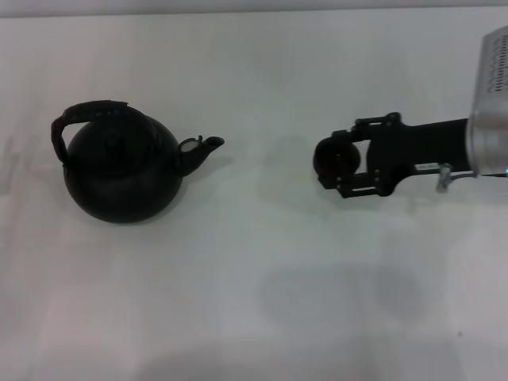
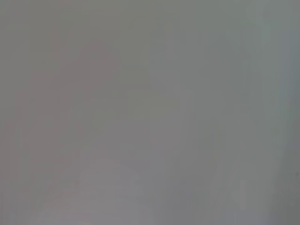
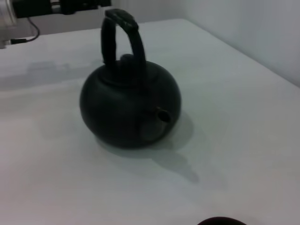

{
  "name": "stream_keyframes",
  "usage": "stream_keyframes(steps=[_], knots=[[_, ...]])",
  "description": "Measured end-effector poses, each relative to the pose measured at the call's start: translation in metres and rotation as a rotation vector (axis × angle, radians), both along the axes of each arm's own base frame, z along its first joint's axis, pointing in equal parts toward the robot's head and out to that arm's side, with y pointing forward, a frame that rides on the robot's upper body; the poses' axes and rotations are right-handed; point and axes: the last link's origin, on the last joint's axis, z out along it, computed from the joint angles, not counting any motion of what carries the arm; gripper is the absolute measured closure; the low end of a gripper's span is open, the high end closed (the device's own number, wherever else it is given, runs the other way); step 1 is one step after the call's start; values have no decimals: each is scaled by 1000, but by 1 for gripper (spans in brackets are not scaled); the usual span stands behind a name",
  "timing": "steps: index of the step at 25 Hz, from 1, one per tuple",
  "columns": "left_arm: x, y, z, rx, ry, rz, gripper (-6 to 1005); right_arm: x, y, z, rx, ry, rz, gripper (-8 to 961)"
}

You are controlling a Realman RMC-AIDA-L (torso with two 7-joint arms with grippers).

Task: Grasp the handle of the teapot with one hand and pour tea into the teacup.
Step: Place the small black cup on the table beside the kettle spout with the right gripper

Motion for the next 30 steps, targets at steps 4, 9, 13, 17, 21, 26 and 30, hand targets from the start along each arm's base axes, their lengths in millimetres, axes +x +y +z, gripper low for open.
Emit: stream_keyframes(steps=[4, 9, 13, 17, 21, 26, 30], knots=[[1, 1, -1, -5, 0, -6, 288, -14, 5, -13, -3, -15, 38, 214], [3, 4, -2, -9, 0, -12, 288, -27, 12, -32, 15, -45, 74, 214], [4, 5, -2, -10, 0, -15, 288, -36, 15, -47, 23, -73, 109, 213], [4, 5, -2, -10, 0, -15, 288, -38, 16, -58, 29, -109, 130, 212], [3, 4, -2, -11, 0, -13, 288, -35, 15, -62, 30, -125, 123, 211], [3, 4, -2, -11, 0, -13, 288, -27, 15, -63, 38, -137, 100, 210], [4, 6, -2, -11, 0, -16, 288, -22, 15, -63, 42, -146, 85, 210]])
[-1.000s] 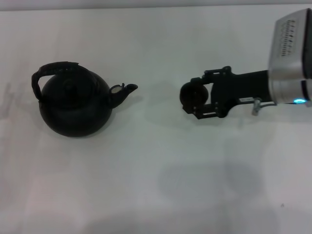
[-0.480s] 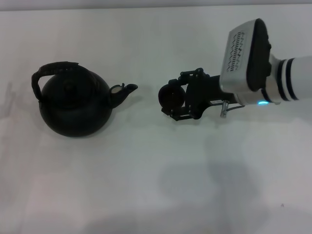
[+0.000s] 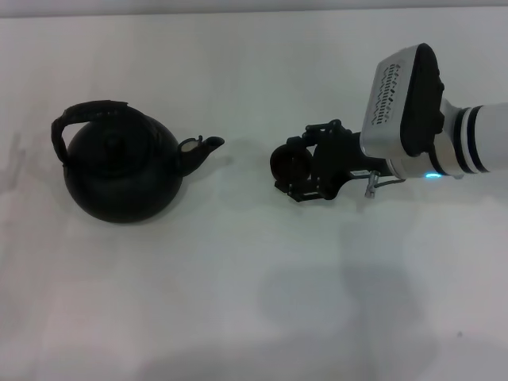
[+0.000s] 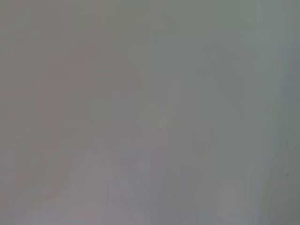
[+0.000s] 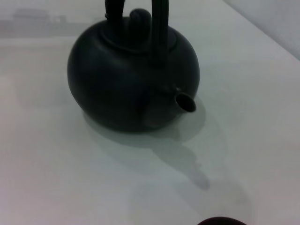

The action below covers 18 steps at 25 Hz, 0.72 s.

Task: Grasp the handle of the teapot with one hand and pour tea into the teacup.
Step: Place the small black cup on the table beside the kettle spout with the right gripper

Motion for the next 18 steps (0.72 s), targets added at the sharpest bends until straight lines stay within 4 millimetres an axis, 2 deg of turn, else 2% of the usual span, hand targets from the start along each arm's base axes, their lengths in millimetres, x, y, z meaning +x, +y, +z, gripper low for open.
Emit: stream_keyframes(steps=[18], knots=[[0, -1, -2, -3, -6, 2, 287, 6, -2, -6, 10, -37, 8, 206]])
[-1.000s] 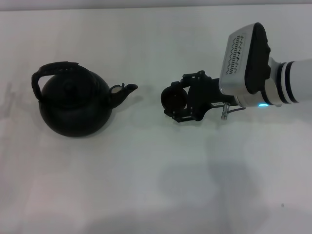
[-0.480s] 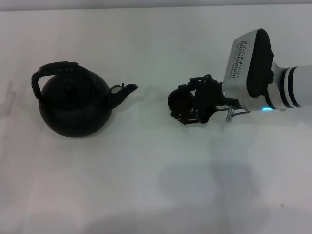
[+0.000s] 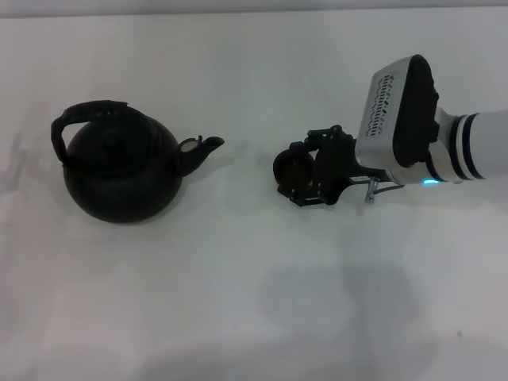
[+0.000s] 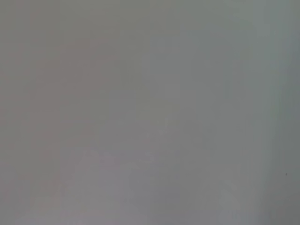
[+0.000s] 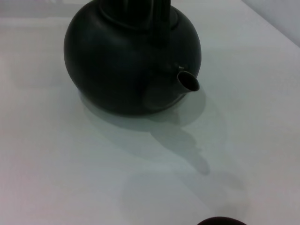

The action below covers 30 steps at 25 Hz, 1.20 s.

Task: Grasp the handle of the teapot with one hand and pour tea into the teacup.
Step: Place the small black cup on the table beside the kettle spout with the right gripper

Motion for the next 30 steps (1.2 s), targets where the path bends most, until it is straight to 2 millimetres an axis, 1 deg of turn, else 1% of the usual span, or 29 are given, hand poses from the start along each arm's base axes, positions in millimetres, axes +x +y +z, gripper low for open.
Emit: stream_keyframes(steps=[12, 27, 30], knots=[[-1, -2, 0, -1, -1, 4, 287, 0, -2, 0, -9, 16, -12, 204], [-2, -4, 0, -1, 0, 8, 287, -2, 1, 2, -1, 24, -14, 200], [-2, -4, 0, -1, -1, 8, 287, -2, 2, 2, 2, 24, -15, 161]])
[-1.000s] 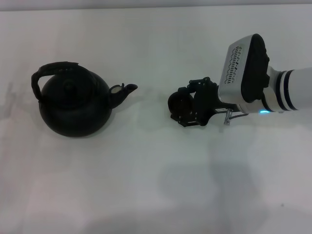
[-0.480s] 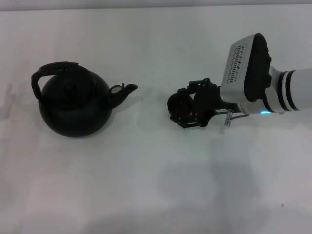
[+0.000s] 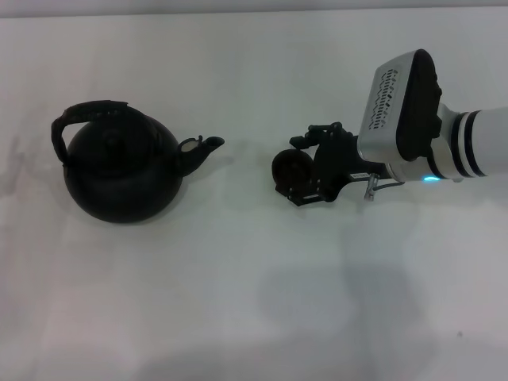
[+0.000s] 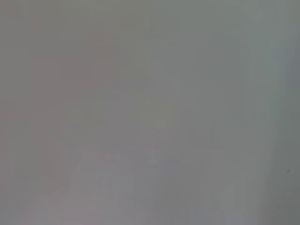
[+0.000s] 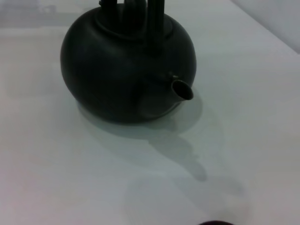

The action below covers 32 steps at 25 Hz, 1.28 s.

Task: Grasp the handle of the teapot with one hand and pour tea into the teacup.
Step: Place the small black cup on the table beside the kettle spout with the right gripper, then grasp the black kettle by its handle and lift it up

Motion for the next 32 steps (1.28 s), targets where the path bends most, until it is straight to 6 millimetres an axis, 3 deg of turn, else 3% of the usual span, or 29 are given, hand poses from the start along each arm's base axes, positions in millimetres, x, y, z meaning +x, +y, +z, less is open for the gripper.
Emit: stream_keyframes(steps=[11, 19, 22, 26, 32], knots=[[0, 0, 0, 0, 0, 0, 290, -5, 0, 3, 0, 37, -3, 79], [-1, -1, 1, 0, 2, 4, 288, -9, 6, 24, -2, 132, -34, 79], [-2, -2, 1, 0, 2, 6, 288, -5, 8, 41, 22, 185, -50, 80], [-3, -5, 0, -5, 3, 8, 288, 10, 10, 79, 129, 279, -69, 80], [3, -13, -5, -33, 6, -40, 287, 48, 2, 143, 382, 453, -99, 80]])
